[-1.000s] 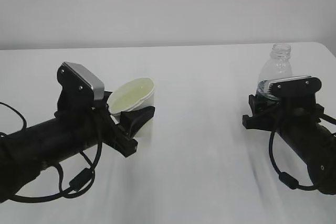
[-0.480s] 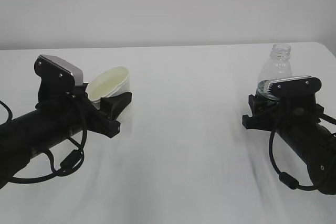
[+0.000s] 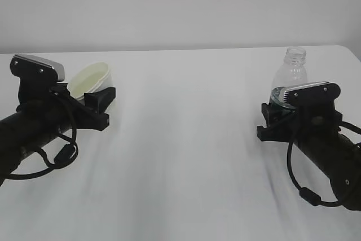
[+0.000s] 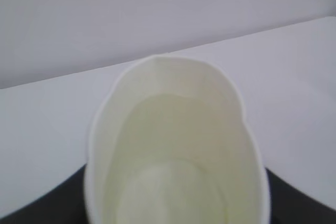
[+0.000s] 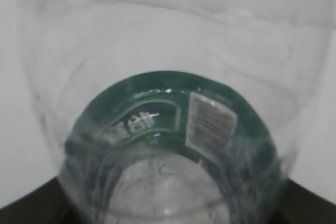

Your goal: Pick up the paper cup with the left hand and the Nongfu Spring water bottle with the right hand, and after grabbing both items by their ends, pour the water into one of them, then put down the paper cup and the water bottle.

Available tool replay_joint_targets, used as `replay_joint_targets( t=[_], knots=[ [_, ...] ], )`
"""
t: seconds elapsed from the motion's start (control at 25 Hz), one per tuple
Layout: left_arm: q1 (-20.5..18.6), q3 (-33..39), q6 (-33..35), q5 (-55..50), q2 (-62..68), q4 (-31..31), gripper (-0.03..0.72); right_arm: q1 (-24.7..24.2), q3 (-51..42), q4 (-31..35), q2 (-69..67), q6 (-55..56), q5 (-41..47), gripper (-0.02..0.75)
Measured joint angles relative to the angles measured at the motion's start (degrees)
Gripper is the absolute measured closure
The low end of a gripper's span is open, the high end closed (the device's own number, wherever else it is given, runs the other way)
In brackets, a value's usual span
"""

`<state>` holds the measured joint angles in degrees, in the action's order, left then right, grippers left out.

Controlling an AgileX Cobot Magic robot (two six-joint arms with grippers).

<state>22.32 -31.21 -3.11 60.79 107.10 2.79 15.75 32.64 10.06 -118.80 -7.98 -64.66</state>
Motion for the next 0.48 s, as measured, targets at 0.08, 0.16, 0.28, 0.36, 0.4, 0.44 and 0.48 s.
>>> replay_joint_targets(
  t=[0.08,0.16,0.28,0.36,0.4,0.44,0.48],
  knots=[
    [-0.6,0.0,0.0,0.0,0.0,-1.4,0.285,0.0,0.0,-0.5,0.0,0.0,0.0,0.28],
    [-1.1,0.0,0.0,0.0,0.0,-2.8,0.285,0.0,0.0,-0.7,0.0,0.0,0.0,0.28],
    [-1.5,0.0,0.0,-0.1,0.0,-4.9,0.285,0.0,0.0,-0.8,0.0,0.0,0.0,0.28],
    [-1.6,0.0,0.0,-0.1,0.0,-6.6,0.285,0.0,0.0,-0.8,0.0,0.0,0.0,0.28],
    [-1.6,0.0,0.3,-0.1,0.0,-7.5,0.285,0.0,0.0,-0.8,0.0,0.0,0.0,0.28],
    [-1.6,0.0,0.5,-0.1,0.0,-8.1,0.285,0.0,0.0,-0.8,0.0,0.0,0.0,0.28],
    [-1.6,0.0,0.9,-0.1,0.0,-8.9,0.285,0.0,0.0,-0.8,0.0,0.0,0.0,0.28]
  ],
)
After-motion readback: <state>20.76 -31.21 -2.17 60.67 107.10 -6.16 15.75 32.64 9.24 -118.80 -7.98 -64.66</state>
